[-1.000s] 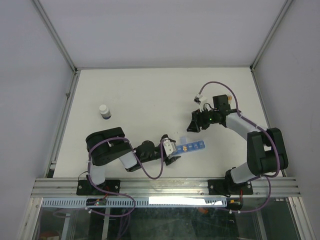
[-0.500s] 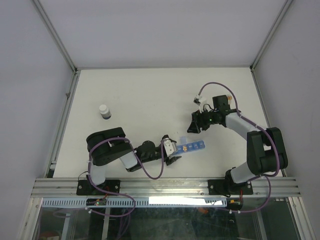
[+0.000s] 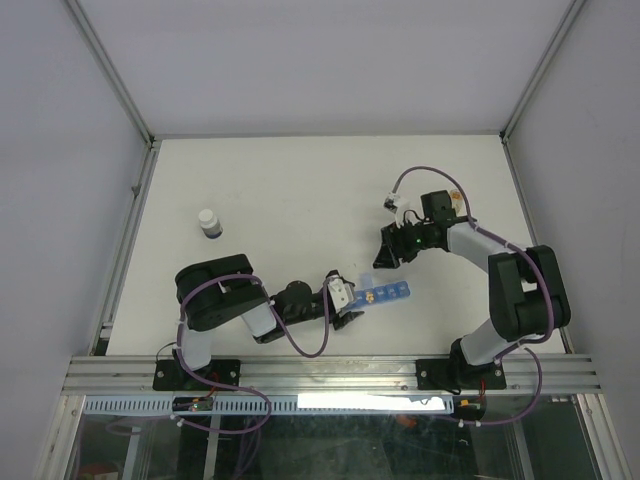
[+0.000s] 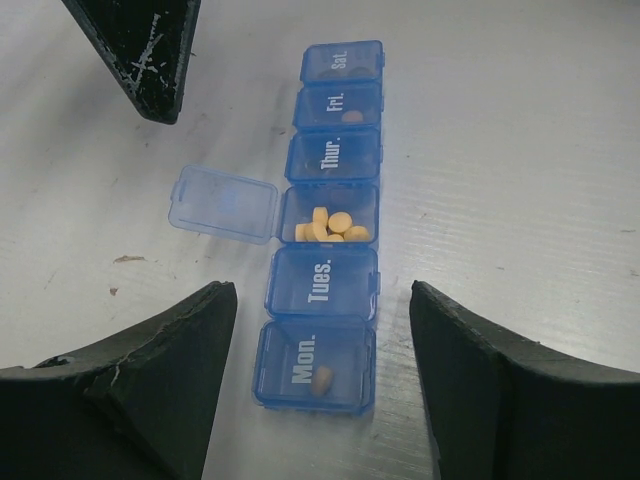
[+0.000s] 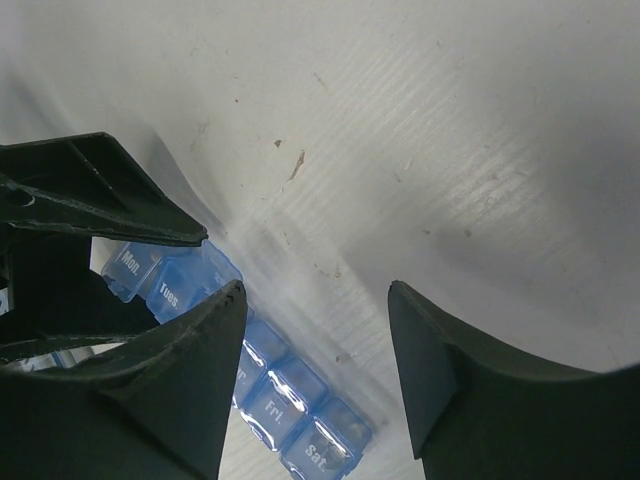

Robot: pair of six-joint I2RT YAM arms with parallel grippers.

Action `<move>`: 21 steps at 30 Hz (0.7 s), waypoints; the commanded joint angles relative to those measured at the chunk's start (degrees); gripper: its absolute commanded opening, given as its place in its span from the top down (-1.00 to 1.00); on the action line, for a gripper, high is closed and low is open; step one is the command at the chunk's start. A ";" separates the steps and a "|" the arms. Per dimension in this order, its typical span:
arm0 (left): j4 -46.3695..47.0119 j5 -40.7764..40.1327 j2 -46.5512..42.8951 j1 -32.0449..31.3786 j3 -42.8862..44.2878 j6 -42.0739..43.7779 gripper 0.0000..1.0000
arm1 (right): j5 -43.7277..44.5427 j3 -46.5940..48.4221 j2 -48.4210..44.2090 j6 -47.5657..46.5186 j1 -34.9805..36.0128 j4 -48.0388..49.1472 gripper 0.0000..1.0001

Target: Sort the pills into containers

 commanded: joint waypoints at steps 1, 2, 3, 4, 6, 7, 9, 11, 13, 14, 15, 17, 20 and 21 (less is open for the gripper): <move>3.27 2.12 0.23 -0.54 0.89 -1.01 -0.39 | -0.94 2.59 0.45 -1.14 0.72 0.28 -0.21; 3.16 2.10 0.23 -0.54 0.96 -1.13 -0.37 | -0.89 2.65 0.56 -1.18 0.78 0.28 -0.20; 3.05 2.17 0.18 -0.54 1.03 -1.11 -0.37 | -0.81 2.61 0.63 -1.20 0.85 0.24 -0.18; 2.93 2.16 0.29 -0.54 1.07 -1.17 -0.36 | -0.60 2.67 0.72 -1.15 0.94 0.24 -0.17; 2.65 2.19 0.31 -0.54 1.20 -1.21 -0.34 | -0.15 2.71 0.92 -1.14 1.19 0.19 -0.10; 2.52 2.23 0.31 -0.54 1.24 -1.24 -0.34 | 0.09 2.77 1.17 -1.06 1.34 0.13 -0.06; 2.38 2.26 0.31 -0.54 1.31 -1.28 -0.30 | 0.45 3.08 1.98 -1.05 1.88 -0.02 0.05; 2.21 2.44 0.38 -0.54 1.35 -1.28 -0.26 | 0.97 3.49 2.73 -1.22 2.69 -0.54 0.18; 1.72 2.57 0.32 -0.54 1.57 -1.28 -0.20 | 1.46 3.92 3.36 -1.20 3.12 -0.83 0.30; 1.65 2.59 0.36 -0.48 1.61 -1.36 -0.16 | 1.57 4.03 3.70 -1.29 3.26 -1.05 0.37; 1.55 2.52 0.32 -0.53 1.70 -1.37 -0.13 | 1.58 4.18 3.95 -1.39 3.42 -1.24 0.44; 1.27 2.72 0.38 -0.54 1.79 -1.45 -0.11 | 1.54 4.38 4.38 -1.63 3.65 -1.67 0.57; 1.03 2.69 0.48 -0.54 1.94 -1.54 -0.06 | 1.05 4.95 4.80 -2.68 4.13 -2.85 0.75; 0.98 2.79 0.49 -0.54 1.98 -1.59 -0.05 | 0.75 5.30 4.99 -3.43 4.38 -3.60 0.80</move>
